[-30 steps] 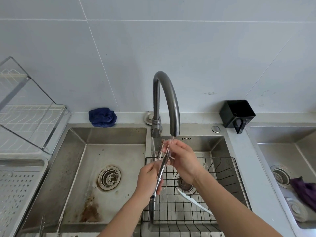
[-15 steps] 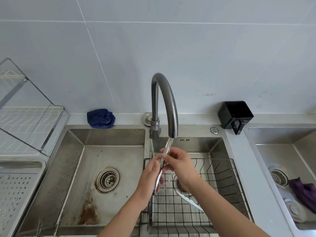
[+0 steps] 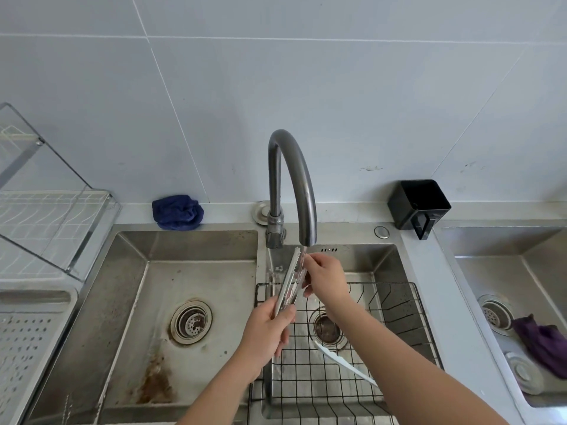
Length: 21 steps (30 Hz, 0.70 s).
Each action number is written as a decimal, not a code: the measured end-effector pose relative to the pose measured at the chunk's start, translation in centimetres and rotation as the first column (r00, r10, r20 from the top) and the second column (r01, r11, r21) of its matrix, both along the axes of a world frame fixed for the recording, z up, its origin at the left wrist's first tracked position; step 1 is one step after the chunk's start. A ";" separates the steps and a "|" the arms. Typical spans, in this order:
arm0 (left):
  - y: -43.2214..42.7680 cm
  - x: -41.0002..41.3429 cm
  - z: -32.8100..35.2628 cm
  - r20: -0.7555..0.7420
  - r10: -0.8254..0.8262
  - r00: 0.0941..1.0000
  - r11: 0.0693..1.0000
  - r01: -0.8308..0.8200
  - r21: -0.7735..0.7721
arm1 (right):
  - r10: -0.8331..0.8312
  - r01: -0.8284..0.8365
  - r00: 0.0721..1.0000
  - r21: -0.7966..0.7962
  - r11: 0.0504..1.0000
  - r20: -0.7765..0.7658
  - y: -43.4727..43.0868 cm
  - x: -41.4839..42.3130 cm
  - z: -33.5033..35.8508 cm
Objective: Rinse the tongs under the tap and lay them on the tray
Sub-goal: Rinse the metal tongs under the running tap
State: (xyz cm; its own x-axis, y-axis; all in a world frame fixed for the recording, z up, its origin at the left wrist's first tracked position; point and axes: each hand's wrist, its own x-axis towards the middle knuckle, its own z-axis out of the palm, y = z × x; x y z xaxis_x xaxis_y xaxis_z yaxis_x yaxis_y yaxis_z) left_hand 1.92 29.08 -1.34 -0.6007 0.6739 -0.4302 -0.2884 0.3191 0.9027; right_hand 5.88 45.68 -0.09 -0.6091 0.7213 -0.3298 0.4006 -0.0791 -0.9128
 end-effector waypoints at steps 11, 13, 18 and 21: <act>-1.1 -0.3 0.6 -0.182 0.050 0.982 0.997 -0.060 -0.048 | -0.061 0.055 0.997 -0.131 0.990 -0.044 -2.1 -1.6 -0.6; -1.2 -0.4 0.7 -0.192 0.058 0.980 0.996 -0.069 -0.049 | -0.048 0.034 0.996 -0.185 0.982 -0.074 -2.8 -1.5 -0.7; -1.5 -0.9 0.8 -0.188 0.082 0.979 0.995 -0.092 -0.046 | 0.050 -0.074 0.995 -0.286 0.955 -0.089 -3.4 -1.3 -0.7; -1.5 -0.8 0.9 -0.191 0.062 0.980 0.996 -0.073 -0.049 | -0.092 0.066 0.991 -0.245 0.967 -0.096 -2.0 -1.6 -0.1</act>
